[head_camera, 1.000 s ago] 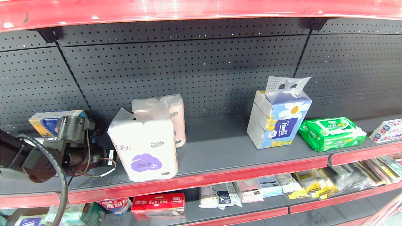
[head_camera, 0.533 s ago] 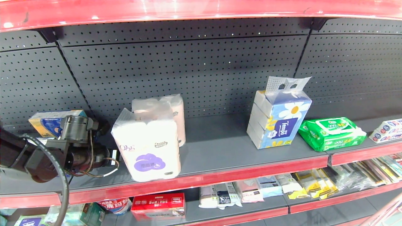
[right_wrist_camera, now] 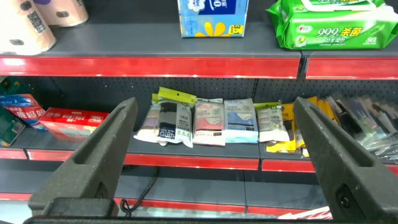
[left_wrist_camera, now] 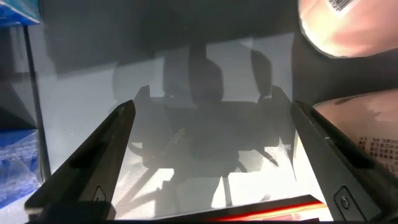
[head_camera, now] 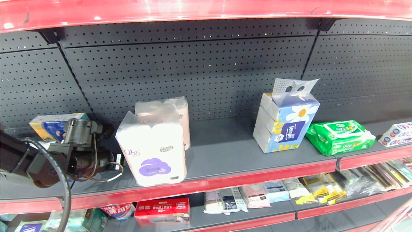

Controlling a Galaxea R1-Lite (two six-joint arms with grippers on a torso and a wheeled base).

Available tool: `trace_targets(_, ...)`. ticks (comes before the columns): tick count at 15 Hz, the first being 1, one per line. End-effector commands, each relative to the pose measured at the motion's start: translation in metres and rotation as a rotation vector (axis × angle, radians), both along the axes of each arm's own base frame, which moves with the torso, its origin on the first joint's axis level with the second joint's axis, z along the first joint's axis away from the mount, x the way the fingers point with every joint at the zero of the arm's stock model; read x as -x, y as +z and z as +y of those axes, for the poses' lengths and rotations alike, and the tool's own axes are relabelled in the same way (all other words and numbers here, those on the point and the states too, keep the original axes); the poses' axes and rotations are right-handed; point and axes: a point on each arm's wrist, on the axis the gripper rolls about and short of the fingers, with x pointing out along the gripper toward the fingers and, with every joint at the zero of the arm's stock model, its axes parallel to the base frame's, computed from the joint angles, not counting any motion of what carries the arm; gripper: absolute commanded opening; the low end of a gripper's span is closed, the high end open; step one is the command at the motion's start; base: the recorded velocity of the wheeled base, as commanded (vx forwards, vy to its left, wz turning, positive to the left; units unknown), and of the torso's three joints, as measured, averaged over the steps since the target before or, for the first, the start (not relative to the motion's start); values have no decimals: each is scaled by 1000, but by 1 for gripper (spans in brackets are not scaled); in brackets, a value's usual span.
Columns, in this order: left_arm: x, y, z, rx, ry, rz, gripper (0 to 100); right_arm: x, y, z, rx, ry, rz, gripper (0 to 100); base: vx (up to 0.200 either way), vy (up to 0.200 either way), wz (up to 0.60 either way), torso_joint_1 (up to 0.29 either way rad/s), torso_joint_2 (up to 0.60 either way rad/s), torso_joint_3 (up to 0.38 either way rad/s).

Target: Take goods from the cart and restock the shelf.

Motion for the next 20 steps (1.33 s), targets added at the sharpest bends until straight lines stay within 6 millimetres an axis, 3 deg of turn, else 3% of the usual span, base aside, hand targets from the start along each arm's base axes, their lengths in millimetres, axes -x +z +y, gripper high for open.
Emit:
trace_targets(1,0,0,-1,0,-4,-2,100,0,0,0,1,1,1,100,0,0,0,0,0,0)
trace_targets(20,1,0,-8,2,-21,-2,100,0,0,0,1,1,1,100,0,0,0,0,0,0)
